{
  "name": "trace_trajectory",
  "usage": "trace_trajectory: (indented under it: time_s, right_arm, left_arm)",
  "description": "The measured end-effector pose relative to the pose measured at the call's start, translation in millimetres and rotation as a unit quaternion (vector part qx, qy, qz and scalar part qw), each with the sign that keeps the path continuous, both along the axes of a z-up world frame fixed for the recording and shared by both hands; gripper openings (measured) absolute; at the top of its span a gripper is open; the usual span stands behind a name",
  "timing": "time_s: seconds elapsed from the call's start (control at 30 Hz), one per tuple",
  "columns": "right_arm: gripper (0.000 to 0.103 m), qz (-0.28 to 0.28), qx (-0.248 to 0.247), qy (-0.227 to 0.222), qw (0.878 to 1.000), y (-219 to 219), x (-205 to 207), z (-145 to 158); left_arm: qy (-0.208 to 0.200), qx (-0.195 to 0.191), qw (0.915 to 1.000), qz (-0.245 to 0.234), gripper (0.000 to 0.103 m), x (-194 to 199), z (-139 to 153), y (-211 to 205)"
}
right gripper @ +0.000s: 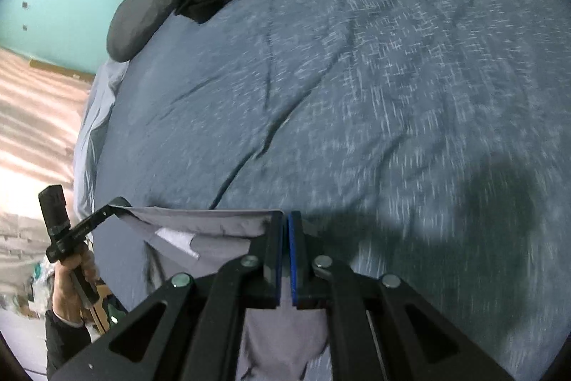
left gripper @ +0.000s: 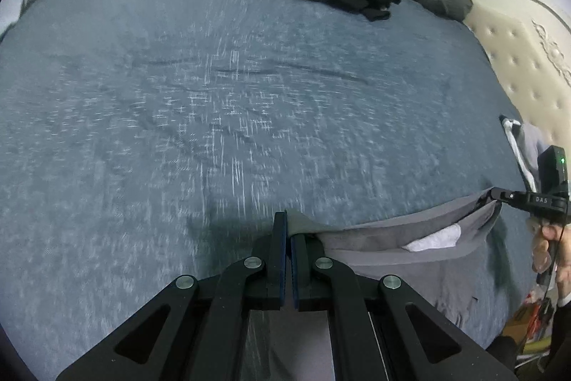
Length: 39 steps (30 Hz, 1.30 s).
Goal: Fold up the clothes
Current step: 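Hold the grey garment taut between both grippers and lower it onto the bed, then open the left gripper and release the waistband while the right gripper holds its end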
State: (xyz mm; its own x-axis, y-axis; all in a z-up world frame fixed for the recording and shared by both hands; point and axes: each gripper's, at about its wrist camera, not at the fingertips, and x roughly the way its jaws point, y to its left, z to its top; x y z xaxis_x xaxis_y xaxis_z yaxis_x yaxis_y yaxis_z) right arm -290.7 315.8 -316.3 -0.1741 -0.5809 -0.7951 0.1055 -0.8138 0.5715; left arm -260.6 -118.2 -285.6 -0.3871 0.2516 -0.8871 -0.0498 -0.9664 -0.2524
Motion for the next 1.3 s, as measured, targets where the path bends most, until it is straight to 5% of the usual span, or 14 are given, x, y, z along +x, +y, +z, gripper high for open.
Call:
trace_trajectory:
  time_s: [0.23,0.57,0.67,0.73,0.83,1.03,1.13,1.3]
  right_arm:
    - [0.003,-0.008,-0.007,-0.016,1.000,-1,-38,-27]
    - [0.006,-0.003,-0.053,0.014,0.999,1,-48,-40]
    - [0.008,-0.018,-0.069,0.038,0.997,12,-46,-32]
    - [0.037,-0.029,-0.080,0.055,0.995,20,-44,-26]
    - [0.040,-0.038,-0.102,0.077,0.991,30,-41,-14]
    - [0.040,0.037,-0.047,0.098,0.993,14,-22,-12]
    - [0.040,0.076,-0.018,0.108,0.991,5,-12,-11]
    - [0.040,0.140,0.031,0.124,0.982,-10,4,-10]
  left_arm:
    - [-0.019,0.015,0.9997,0.011,0.002,-46,-39,-6]
    - [-0.024,0.042,0.9984,0.029,0.004,-58,-64,-13]
    - [-0.021,0.053,0.9979,0.029,0.021,-56,-60,-16]
    - [-0.014,0.059,0.9977,0.029,0.037,-54,-54,-19]
    - [0.003,0.071,0.9971,0.027,0.039,-49,-41,-24]
    - [0.024,0.036,0.9990,-0.013,0.044,-32,-25,-19]
    - [0.025,0.047,0.9985,-0.010,0.056,-24,-27,-27]
    - [0.010,0.078,0.9967,0.020,0.057,-26,-35,-38]
